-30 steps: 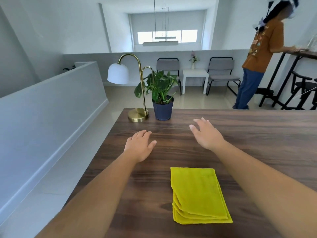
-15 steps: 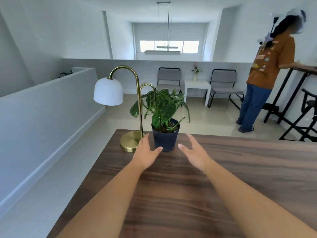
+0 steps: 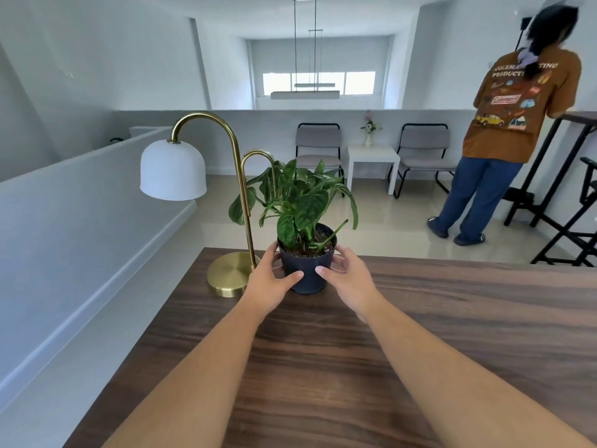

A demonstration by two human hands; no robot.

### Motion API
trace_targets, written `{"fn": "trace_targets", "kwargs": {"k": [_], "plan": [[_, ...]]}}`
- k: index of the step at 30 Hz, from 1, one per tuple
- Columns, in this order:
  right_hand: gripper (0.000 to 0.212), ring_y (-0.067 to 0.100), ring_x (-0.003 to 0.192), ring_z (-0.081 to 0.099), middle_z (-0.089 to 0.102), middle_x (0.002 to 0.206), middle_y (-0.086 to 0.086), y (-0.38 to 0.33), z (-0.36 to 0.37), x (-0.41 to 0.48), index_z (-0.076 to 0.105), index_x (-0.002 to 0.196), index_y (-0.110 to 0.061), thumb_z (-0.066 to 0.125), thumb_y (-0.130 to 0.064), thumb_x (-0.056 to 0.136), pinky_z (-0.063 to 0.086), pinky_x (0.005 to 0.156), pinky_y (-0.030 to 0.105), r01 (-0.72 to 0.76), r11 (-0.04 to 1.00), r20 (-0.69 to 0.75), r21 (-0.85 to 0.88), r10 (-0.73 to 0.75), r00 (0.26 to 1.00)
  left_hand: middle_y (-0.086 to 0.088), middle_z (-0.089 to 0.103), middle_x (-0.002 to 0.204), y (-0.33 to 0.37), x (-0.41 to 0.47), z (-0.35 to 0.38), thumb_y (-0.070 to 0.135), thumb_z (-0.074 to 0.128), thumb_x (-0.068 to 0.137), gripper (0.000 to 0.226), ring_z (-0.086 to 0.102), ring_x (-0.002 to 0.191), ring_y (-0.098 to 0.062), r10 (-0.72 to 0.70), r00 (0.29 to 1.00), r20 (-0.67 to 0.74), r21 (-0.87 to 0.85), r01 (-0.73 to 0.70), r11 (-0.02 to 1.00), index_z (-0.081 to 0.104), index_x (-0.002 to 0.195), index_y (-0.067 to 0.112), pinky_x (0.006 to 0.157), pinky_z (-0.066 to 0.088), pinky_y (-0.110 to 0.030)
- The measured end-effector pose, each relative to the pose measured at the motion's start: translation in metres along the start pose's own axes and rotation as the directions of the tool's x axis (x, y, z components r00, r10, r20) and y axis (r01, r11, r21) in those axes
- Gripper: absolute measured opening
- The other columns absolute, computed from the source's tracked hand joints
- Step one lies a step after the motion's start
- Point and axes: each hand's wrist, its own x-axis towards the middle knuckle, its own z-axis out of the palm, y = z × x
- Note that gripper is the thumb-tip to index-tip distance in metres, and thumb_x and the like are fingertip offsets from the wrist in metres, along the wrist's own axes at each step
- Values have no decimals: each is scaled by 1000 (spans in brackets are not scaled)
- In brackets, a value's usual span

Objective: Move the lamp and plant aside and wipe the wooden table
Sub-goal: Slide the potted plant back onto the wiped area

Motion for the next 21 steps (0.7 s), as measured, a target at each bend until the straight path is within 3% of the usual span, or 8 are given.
{"fn": "trace_targets", "kwargs": {"k": [4, 14, 17, 19, 21], "plan": [[62, 20, 119, 55, 54, 137, 10, 0, -12, -13, 42, 139, -15, 69, -8, 84, 46, 104, 42, 9, 1000, -50, 16, -8, 999, 0, 46, 143, 6, -5, 11, 18, 73, 80, 82, 50, 125, -18, 20, 1000, 8, 13, -20, 1000, 25, 145, 30, 107, 42, -43], [59, 17, 123, 53, 57, 133, 5, -9, -103, -91, 46, 137, -15, 70, -8, 83, 45, 105, 41, 60, 997, -203, -40, -67, 977, 22, 48, 125, 44, -50, 93, 23, 74, 78, 77, 51, 117, -9, 147, 980, 131, -11, -147, 989, 33, 140, 41, 99, 41, -29], [60, 18, 126, 51, 58, 132, 8, -11, -138, -123, 45, 137, -11, 70, -5, 83, 45, 105, 38, 66, 995, -233, -79, -83, 969, 31, 48, 121, 58, -74, 123, 17, 73, 78, 75, 50, 115, -2, 181, 969, 167, -27, -179, 983, 34, 137, 44, 95, 40, -16], [60, 18, 125, 52, 59, 131, 9, -10, -156, -144, 45, 137, -10, 70, -5, 83, 44, 104, 34, 62, 993, -254, -100, -86, 963, 27, 51, 125, 64, -90, 141, 13, 72, 79, 74, 49, 116, 0, 182, 964, 194, -45, -176, 983, 36, 137, 41, 93, 39, -12], [61, 19, 124, 52, 58, 131, 9, -7, -169, -159, 45, 137, -10, 70, -5, 82, 44, 104, 34, 53, 992, -275, -114, -83, 958, 21, 51, 130, 68, -104, 155, 12, 71, 79, 75, 48, 118, 1, 196, 957, 216, -48, -190, 981, 35, 140, 39, 98, 38, -18]]}}
